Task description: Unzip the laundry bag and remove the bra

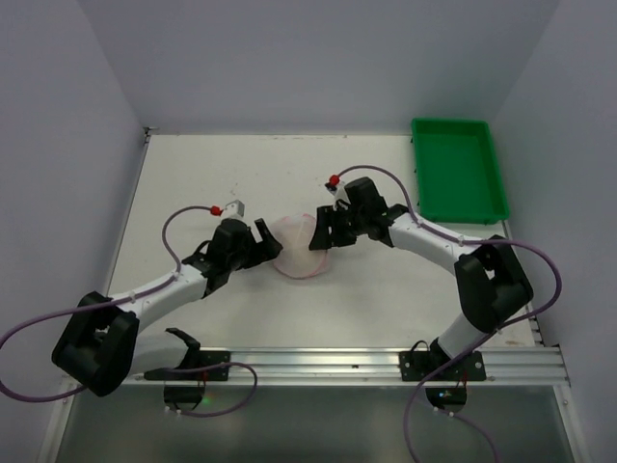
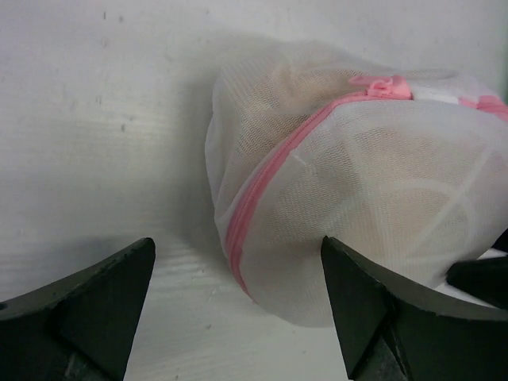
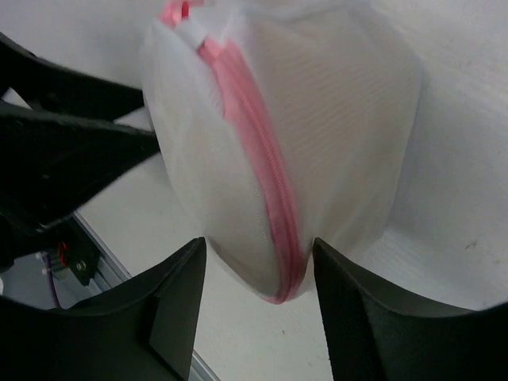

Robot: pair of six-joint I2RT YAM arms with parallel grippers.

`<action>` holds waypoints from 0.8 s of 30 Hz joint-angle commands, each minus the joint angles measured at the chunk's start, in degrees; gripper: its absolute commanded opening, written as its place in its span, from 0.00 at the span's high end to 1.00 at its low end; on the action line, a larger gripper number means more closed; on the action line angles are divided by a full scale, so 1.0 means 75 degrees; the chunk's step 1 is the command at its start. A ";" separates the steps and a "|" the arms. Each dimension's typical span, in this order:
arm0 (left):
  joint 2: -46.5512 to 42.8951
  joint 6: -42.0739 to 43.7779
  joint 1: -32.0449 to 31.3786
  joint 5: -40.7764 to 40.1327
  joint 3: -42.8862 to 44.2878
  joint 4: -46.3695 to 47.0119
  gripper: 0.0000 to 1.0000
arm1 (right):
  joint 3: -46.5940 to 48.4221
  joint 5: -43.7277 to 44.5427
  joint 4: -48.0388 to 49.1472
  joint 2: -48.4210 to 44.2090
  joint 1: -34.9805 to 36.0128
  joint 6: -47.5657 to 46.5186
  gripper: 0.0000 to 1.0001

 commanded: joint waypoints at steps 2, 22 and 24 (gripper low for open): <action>0.0389 0.0979 0.0007 -0.0769 0.1118 0.0368 0.11 | -0.0744 -0.0846 0.0317 -0.0559 0.0107 0.0018 0.45; -0.1262 0.0770 0.0229 -0.0605 0.0652 -0.0394 0.00 | -0.0874 0.0630 -0.0315 -0.2761 0.1315 0.0640 0.36; -0.1146 0.0781 0.0276 -0.0372 0.0488 0.0048 0.00 | -0.0909 0.0490 -0.0339 -0.2984 0.0953 0.0628 0.32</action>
